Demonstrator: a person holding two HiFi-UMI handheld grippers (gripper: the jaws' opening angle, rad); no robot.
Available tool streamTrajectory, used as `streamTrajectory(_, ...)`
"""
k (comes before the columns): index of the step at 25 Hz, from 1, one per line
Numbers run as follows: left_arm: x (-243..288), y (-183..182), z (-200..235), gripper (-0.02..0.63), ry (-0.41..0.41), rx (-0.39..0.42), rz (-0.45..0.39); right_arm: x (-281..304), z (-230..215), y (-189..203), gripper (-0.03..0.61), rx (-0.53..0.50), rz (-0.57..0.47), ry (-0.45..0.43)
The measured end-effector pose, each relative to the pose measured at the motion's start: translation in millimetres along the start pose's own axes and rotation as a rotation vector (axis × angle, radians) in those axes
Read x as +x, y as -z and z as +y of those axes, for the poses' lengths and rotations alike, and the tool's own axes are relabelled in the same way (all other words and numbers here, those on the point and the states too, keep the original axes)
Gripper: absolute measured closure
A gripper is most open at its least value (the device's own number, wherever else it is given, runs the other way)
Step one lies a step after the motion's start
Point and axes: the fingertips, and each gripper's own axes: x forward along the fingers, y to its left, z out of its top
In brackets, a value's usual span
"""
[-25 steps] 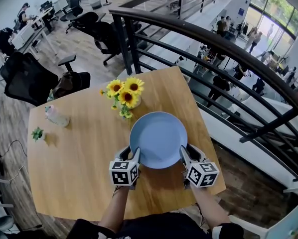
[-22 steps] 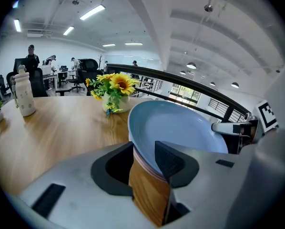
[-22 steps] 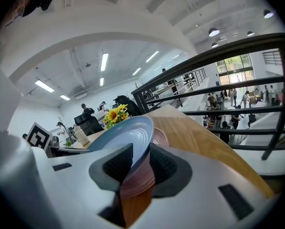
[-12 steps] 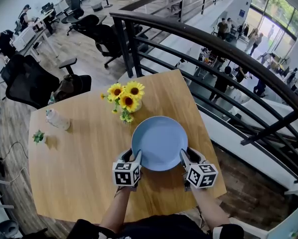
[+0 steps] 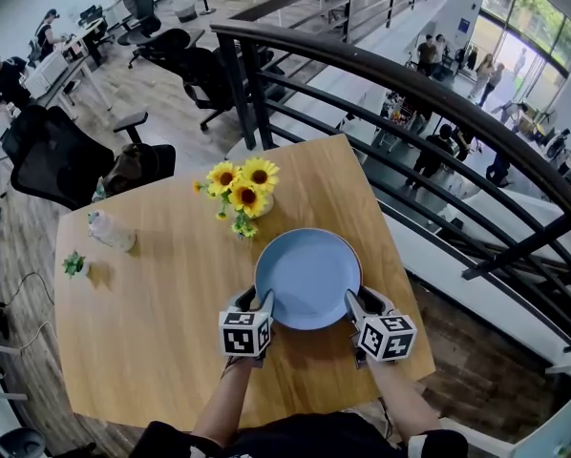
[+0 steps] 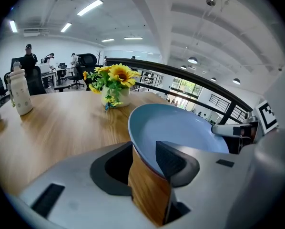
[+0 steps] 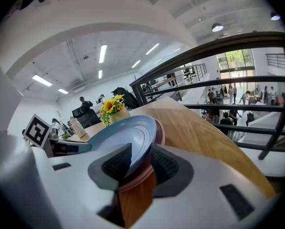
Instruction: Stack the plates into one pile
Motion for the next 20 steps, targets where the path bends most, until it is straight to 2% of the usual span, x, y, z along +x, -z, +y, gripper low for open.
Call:
streamTrajectory(8, -3.5, -8.3, 2.3, 0.471, -0.022, 0.06, -0.025, -3.5, -4.9, 1.3, 0.429, -0.038, 0.014, 0.025)
streamTrajectory(14, -17.2, -16.6, 4.3, 0.472, -0.027, 0.064, -0.067, -13.3, 1.2, -8.6, 0.431, -0.062, -0.032, 0.023)
streamTrajectory(18, -37.1, -24.9, -2.7, 0.472, -0.002, 0.062, -0.112, -25.7, 25.0, -21.2, 0.451, -0.093, -0.081, -0.009)
streamTrajectory(20, -47.2, -28.0, -9.4, 0.473, 0.028, 0.068, -0.134, -31.9, 40.9, -28.2, 0.492, -0.118, -0.112, -0.044)
